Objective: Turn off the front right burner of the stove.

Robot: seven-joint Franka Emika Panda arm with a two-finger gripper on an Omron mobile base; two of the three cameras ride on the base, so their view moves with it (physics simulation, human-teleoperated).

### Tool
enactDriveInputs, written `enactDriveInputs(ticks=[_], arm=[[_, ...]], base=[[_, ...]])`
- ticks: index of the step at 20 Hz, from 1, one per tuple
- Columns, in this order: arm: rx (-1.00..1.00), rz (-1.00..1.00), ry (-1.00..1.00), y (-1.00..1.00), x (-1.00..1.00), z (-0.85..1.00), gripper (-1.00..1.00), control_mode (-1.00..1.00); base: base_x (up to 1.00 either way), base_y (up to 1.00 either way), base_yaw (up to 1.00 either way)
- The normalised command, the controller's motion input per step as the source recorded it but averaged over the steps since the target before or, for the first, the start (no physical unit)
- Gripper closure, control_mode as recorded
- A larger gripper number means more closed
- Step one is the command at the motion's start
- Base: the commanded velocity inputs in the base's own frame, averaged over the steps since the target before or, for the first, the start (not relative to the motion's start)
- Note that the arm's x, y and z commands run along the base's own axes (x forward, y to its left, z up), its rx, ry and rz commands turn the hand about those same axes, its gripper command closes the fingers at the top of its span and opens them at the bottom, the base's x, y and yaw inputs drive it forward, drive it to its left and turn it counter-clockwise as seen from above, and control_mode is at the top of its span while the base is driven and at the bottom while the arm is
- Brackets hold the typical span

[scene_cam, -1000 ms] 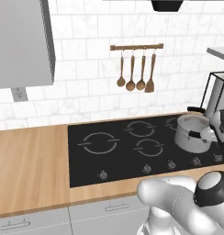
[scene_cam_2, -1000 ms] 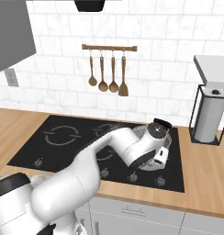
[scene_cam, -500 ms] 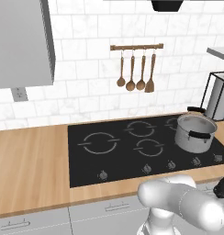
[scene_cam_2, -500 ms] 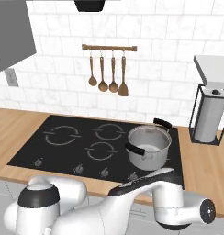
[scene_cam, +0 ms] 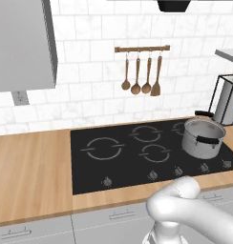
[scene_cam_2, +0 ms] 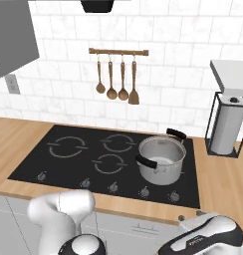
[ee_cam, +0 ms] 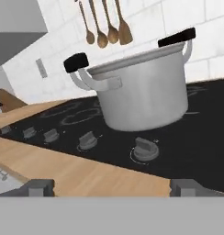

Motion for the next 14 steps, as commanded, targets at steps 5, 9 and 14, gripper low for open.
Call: enactDriveInputs(ticks=[5,9,14], arm=[[-0.28,0.18,-0.46,0.47,0.40,-0.26,-1.00,-1.00],[-0.48,0.00,-0.06,1.00,0.65,-0.26,-1.00,-1.00],[-0.43,-0.26,0.13,0.76,0.67,-0.05,-1.00,-1.00]], base=[[0.00,0.00,0.00],[0.00,0.00,0.00],[0.00,0.00,0.00]])
